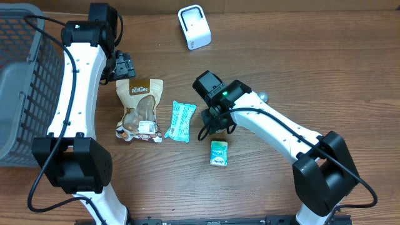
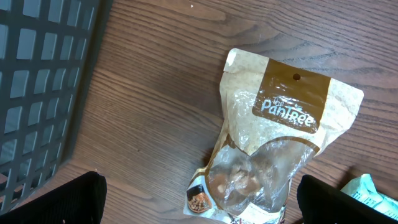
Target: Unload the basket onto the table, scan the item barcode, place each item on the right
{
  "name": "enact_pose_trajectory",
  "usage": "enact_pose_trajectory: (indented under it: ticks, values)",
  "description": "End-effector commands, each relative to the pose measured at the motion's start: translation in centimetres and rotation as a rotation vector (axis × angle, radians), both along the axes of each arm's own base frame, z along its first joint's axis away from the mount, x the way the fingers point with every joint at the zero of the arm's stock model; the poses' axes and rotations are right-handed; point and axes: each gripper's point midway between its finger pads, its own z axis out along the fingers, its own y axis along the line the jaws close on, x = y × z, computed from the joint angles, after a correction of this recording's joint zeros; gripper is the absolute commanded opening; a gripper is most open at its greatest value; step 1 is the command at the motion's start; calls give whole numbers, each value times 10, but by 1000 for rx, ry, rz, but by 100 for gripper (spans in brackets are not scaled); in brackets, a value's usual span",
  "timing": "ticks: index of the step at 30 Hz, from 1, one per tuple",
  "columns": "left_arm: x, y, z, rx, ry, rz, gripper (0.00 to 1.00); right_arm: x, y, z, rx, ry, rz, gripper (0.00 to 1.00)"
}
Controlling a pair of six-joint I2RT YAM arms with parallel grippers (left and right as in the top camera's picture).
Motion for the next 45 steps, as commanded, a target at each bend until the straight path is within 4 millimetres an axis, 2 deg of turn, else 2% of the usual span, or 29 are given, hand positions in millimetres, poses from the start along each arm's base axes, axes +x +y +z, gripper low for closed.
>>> enact_pose_trajectory:
  ticks: [1,3,4,5,7,10,13,17,19,24,33,45]
  values:
    - [3,0,10,12,-29,-5,99,-2,-6,-3,-45,2,81,52]
    - [3,0,10,12,-29,-5,100,-2,-6,-3,-45,2,80,56]
    - [3,0,10,12,-29,-5,100,-2,-6,-3,-45,2,80,74]
    - [3,0,10,12,-29,-5,100,-2,-5,-3,-44,2,80,83]
    - [3,0,10,12,-29,-5,99,0,-4,-3,-39,-5,73,92]
    - [3,0,10,12,-29,-5,99,3,-1,-2,-19,-20,24,100]
    - [3,0,10,12,-29,-5,99,9,3,-1,6,-42,-22,100]
    - [3,0,10,12,-29,-5,100,19,9,1,63,-81,-195,100]
    - [3,0,10,12,-29,-5,100,22,11,2,79,-90,-223,100]
    - [3,0,10,12,-29,-5,100,27,9,3,72,-117,-239,100]
    - [3,0,10,12,-29,-5,100,19,3,1,48,-89,-267,100]
    - [3,0,10,12,-29,-5,100,25,3,3,51,-117,-268,100]
